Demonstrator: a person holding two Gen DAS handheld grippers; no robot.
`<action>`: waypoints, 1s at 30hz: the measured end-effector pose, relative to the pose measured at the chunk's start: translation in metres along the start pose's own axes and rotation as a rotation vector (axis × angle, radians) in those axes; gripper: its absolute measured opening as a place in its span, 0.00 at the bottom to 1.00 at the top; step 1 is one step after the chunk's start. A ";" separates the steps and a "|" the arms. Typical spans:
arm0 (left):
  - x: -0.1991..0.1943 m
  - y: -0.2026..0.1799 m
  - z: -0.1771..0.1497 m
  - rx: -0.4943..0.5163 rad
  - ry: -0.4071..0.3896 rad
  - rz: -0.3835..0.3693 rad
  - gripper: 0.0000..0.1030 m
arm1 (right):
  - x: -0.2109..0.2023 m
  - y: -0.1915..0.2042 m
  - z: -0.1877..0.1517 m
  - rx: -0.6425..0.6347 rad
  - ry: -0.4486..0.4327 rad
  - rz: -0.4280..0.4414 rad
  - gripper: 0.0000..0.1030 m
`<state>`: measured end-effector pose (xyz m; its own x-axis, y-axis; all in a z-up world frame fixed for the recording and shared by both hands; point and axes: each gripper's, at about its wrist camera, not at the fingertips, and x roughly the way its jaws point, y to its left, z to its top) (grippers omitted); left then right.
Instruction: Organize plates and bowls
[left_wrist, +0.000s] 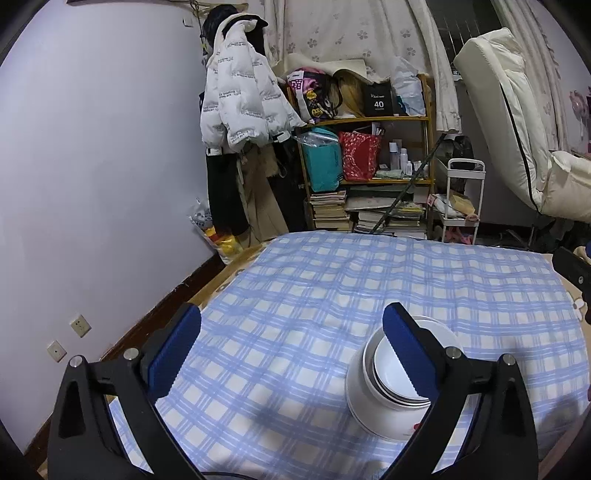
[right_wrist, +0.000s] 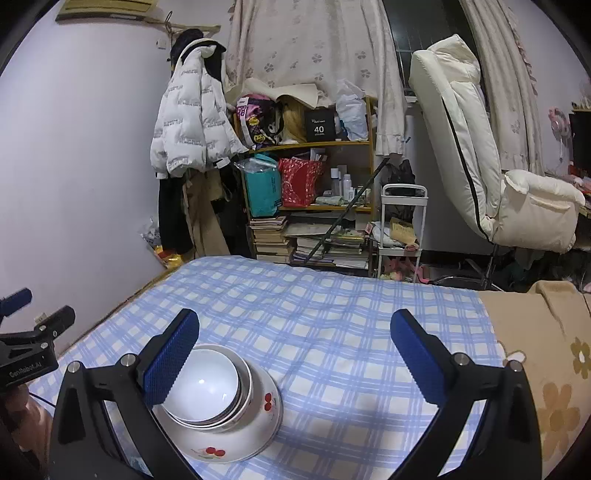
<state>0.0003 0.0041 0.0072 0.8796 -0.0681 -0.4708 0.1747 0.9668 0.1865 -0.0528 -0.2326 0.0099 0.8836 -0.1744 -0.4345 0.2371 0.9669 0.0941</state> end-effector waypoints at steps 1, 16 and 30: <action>0.002 0.000 0.000 0.001 0.006 -0.004 0.95 | 0.001 0.001 -0.001 -0.003 0.001 -0.002 1.00; 0.000 -0.003 -0.002 0.021 -0.018 0.000 0.95 | 0.004 0.000 -0.005 -0.015 -0.021 -0.015 1.00; 0.000 -0.003 -0.002 0.020 -0.017 -0.001 0.95 | 0.003 -0.003 -0.005 -0.011 -0.020 -0.014 1.00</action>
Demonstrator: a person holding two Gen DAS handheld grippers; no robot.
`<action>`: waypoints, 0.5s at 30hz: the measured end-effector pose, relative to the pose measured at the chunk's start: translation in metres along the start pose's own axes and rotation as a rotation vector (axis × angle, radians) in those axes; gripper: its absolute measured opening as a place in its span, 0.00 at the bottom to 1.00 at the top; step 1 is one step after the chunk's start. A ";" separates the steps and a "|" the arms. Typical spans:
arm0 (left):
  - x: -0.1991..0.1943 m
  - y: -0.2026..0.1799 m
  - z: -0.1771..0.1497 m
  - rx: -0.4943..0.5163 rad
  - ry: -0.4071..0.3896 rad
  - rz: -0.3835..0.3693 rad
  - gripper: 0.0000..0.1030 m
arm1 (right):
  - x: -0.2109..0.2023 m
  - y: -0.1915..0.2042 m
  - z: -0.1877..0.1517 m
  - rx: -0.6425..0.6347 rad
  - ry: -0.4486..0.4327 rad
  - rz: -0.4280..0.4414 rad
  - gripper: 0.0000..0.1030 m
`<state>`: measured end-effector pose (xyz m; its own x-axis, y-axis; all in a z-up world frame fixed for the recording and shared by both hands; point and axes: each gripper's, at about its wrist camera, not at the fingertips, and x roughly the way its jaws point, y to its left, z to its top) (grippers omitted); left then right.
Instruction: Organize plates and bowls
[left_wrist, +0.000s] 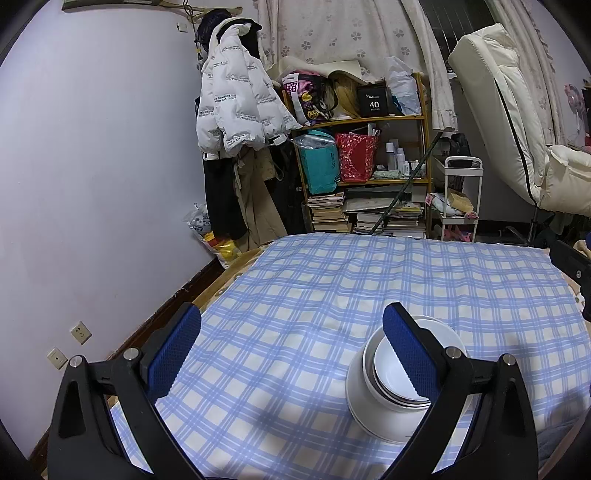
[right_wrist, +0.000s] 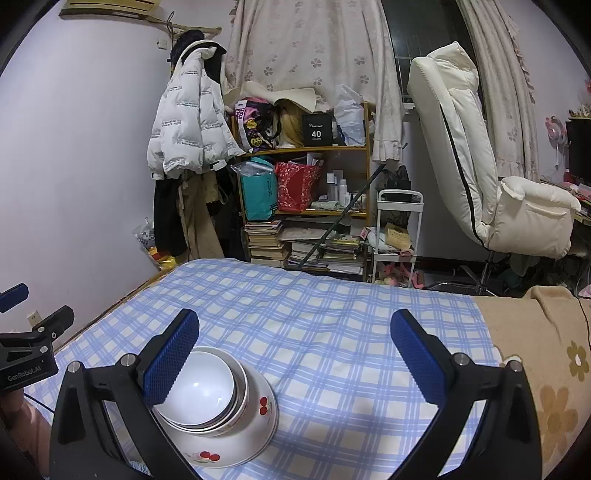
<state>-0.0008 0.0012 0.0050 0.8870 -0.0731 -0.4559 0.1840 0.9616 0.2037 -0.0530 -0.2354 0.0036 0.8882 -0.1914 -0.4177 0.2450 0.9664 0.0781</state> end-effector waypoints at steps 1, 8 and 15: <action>0.000 0.000 0.000 -0.001 -0.001 0.002 0.95 | 0.000 0.000 0.000 0.000 0.000 -0.001 1.00; 0.001 0.004 -0.001 -0.015 -0.009 0.019 0.95 | 0.000 0.001 0.000 -0.001 -0.001 -0.002 1.00; 0.002 0.007 -0.001 -0.021 -0.010 0.026 0.95 | 0.000 -0.001 0.000 0.000 0.003 0.000 1.00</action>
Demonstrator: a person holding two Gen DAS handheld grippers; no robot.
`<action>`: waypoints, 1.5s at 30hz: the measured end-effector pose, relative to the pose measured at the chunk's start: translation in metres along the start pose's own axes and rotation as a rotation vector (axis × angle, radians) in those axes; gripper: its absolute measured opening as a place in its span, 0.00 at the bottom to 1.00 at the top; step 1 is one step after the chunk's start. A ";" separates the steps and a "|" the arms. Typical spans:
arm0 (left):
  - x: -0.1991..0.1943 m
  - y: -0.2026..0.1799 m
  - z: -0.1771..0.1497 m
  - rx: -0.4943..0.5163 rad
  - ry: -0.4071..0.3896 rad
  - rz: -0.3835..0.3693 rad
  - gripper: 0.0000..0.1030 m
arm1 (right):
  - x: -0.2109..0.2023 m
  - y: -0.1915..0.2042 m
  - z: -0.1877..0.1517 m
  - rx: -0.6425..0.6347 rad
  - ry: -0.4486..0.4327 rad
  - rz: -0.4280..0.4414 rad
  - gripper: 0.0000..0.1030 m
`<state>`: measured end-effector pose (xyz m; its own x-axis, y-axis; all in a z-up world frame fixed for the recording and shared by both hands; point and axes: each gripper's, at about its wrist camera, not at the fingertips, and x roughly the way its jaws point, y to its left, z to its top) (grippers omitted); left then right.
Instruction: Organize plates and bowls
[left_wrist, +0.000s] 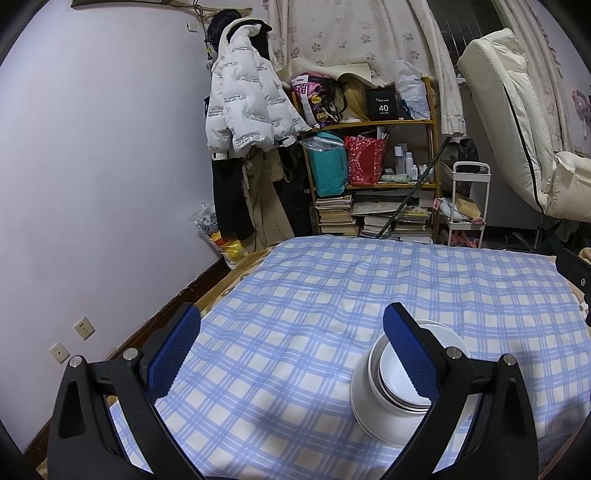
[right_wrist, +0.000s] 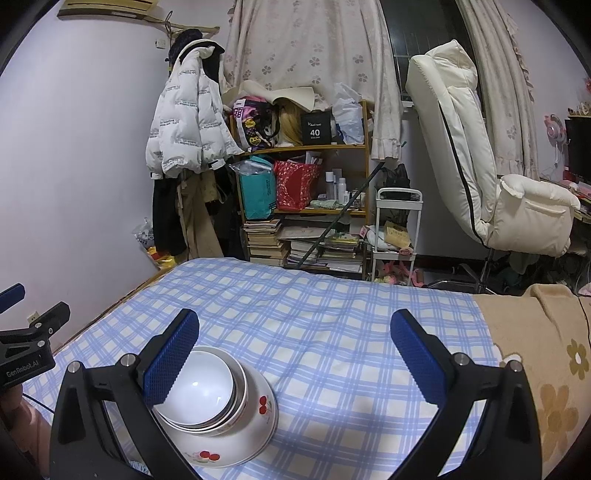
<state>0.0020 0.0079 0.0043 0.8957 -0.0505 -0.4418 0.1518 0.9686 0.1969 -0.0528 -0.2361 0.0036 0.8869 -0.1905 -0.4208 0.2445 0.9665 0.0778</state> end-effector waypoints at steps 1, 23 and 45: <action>0.000 -0.001 0.000 0.001 0.000 -0.002 0.95 | 0.000 0.001 0.000 -0.001 -0.003 -0.002 1.00; 0.002 -0.001 -0.001 0.002 0.003 -0.004 0.96 | 0.000 0.000 0.001 0.000 0.000 0.000 1.00; 0.001 -0.005 -0.004 0.001 0.010 -0.004 0.96 | 0.000 -0.001 0.003 0.001 0.002 0.000 1.00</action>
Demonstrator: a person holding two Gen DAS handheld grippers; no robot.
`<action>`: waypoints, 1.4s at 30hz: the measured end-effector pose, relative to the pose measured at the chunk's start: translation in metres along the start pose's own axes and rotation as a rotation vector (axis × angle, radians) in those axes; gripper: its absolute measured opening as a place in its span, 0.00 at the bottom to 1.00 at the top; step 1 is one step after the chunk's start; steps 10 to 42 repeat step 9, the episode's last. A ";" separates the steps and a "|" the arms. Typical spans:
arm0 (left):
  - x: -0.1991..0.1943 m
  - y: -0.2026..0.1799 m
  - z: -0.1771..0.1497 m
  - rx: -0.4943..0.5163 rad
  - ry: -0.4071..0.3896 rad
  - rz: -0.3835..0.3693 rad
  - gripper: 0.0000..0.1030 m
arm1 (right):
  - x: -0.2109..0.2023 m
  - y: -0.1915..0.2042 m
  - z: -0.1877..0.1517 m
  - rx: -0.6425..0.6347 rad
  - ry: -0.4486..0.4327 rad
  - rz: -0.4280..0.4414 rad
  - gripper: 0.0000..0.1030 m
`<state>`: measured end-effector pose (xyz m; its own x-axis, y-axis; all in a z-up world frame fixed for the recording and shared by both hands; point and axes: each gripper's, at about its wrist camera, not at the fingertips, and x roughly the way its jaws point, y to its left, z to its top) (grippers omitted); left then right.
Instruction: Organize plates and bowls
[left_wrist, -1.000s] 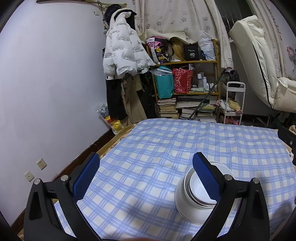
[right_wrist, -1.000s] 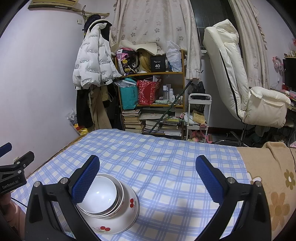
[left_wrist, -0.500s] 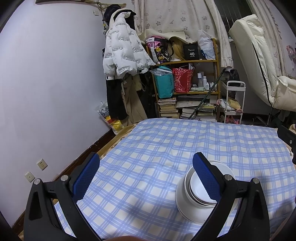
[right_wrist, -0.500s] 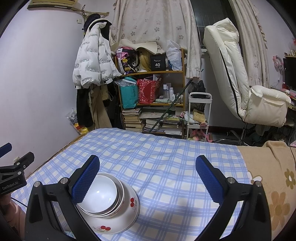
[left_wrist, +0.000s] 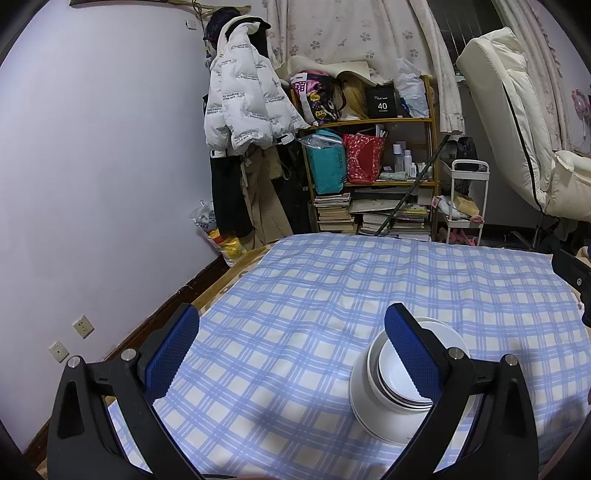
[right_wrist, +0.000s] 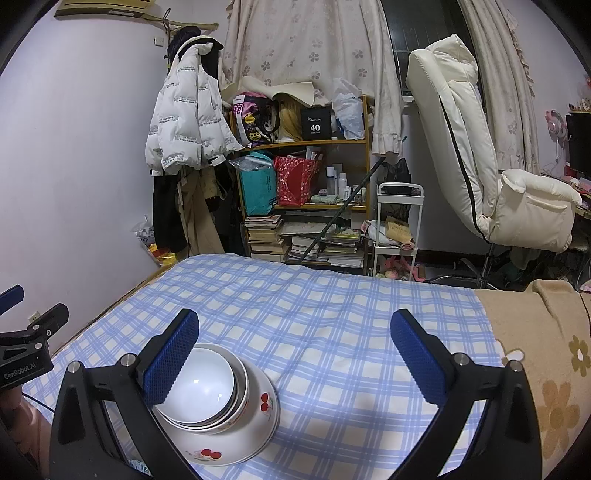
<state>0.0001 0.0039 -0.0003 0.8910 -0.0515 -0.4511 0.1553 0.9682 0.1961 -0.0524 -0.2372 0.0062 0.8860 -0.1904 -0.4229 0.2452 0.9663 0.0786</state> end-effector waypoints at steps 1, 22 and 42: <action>0.000 0.000 0.000 -0.001 0.000 -0.001 0.96 | 0.000 0.001 0.000 0.000 0.001 0.000 1.00; 0.000 0.000 0.000 -0.001 0.001 0.000 0.96 | 0.000 0.000 0.001 0.001 0.001 0.001 1.00; 0.000 0.000 0.000 -0.001 0.001 0.000 0.96 | 0.000 0.000 0.001 0.001 0.001 0.001 1.00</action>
